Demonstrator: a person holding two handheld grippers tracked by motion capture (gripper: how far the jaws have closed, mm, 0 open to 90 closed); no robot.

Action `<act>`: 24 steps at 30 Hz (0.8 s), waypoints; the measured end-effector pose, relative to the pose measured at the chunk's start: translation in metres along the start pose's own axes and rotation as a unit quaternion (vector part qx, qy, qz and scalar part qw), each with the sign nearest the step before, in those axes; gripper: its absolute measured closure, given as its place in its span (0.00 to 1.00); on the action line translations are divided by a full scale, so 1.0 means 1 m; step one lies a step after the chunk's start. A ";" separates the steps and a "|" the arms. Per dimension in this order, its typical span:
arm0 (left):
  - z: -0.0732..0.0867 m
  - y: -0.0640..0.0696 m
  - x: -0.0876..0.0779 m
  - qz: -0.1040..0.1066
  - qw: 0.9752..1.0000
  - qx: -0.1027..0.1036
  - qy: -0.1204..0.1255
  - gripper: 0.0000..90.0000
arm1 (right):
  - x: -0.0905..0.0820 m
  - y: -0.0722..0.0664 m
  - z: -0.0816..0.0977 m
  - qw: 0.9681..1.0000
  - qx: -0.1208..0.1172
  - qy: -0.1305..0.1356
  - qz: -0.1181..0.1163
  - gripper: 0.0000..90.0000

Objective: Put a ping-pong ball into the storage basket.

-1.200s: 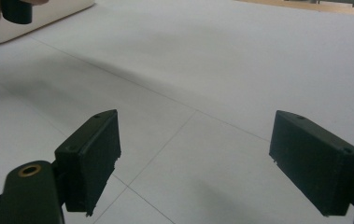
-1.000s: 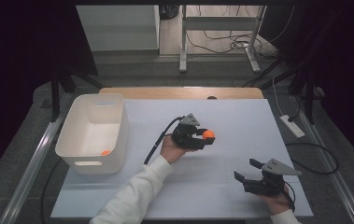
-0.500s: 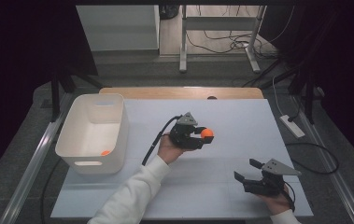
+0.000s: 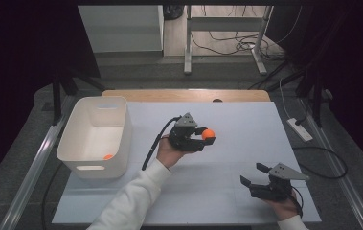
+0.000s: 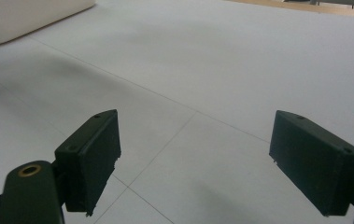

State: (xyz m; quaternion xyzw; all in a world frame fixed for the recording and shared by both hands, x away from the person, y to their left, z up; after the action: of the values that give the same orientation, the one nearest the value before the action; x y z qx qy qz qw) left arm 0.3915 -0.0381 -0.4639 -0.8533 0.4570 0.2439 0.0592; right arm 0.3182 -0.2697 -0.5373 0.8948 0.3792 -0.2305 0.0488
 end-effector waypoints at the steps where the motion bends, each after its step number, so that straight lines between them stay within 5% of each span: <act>1: -0.001 -0.001 -0.002 -0.001 1.000 0.000 0.001 0.56 | 0.000 0.000 0.000 1.000 -0.001 -0.001 0.000 0.18; 24: -0.012 -0.006 -0.027 -0.013 1.000 0.003 0.024 0.56 | 0.001 0.000 0.000 1.000 0.000 -0.001 0.000 0.18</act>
State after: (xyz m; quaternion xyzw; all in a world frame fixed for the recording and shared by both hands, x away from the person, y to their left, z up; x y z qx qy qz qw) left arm 0.3881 -0.0178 -0.4416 -0.8644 0.4484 0.2209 0.0542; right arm 0.3186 -0.2689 -0.5377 0.8945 0.3792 -0.2315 0.0496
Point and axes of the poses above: each handheld gripper's, and its own axes: x roughly forward along the jaws, z roughly out of its underside, y roughly to its right, the point moved 7 cm from there along x, roughly forward along the jaws, and after that the axes turned 5 degrees about -z, right-handed, at the moved point
